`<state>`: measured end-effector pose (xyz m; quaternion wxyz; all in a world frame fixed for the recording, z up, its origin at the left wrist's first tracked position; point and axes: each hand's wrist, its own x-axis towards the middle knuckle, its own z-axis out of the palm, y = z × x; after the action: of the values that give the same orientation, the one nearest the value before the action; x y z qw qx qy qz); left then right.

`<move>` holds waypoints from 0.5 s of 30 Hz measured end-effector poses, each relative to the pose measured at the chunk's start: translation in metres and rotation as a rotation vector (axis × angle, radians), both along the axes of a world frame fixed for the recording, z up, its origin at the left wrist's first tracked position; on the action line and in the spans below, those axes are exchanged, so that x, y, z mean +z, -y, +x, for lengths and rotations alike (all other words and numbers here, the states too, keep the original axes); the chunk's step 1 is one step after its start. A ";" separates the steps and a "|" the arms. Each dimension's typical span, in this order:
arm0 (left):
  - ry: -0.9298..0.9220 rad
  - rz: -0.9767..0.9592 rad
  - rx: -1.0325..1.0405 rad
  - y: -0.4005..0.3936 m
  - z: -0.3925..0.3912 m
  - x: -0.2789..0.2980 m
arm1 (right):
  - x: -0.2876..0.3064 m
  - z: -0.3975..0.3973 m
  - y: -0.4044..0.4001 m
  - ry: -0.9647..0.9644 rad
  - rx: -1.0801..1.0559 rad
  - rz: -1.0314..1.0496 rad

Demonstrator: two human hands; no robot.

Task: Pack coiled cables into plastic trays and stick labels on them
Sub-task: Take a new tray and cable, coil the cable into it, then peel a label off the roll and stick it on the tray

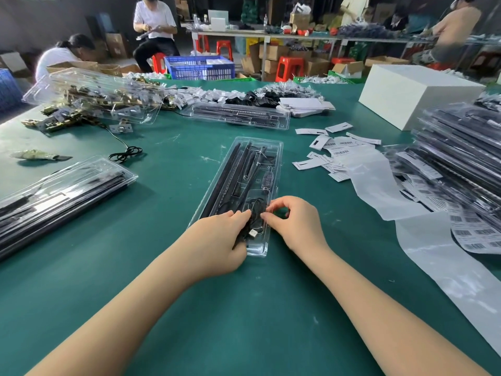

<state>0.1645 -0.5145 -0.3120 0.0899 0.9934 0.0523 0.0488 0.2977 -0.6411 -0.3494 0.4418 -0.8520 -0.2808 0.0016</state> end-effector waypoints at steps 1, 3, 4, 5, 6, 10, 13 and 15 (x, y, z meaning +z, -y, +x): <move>0.011 0.003 -0.004 0.000 0.000 -0.001 | 0.000 0.000 0.001 0.005 -0.026 0.010; 0.011 0.019 -0.005 0.001 0.000 -0.001 | -0.001 0.001 0.001 0.011 -0.031 0.005; 0.012 0.025 -0.002 0.001 0.001 -0.001 | -0.001 0.001 0.001 0.025 -0.013 -0.017; 0.023 0.030 0.002 0.001 0.001 -0.001 | -0.001 0.002 0.000 0.037 0.004 -0.043; 0.046 0.029 0.009 0.001 0.000 -0.001 | 0.000 0.003 0.000 0.039 0.017 -0.066; 0.125 0.061 0.070 0.010 0.001 -0.006 | 0.003 0.006 0.000 -0.011 0.033 -0.114; 0.085 0.122 0.108 0.015 0.002 -0.011 | 0.009 0.009 -0.002 -0.083 0.042 -0.128; 0.089 0.126 0.106 0.015 0.001 -0.009 | 0.022 0.021 0.000 -0.224 0.131 -0.207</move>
<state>0.1658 -0.5291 -0.3214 0.0265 0.9898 0.0978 0.1006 0.3184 -0.6414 -0.3278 0.3792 -0.8674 -0.2831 0.1542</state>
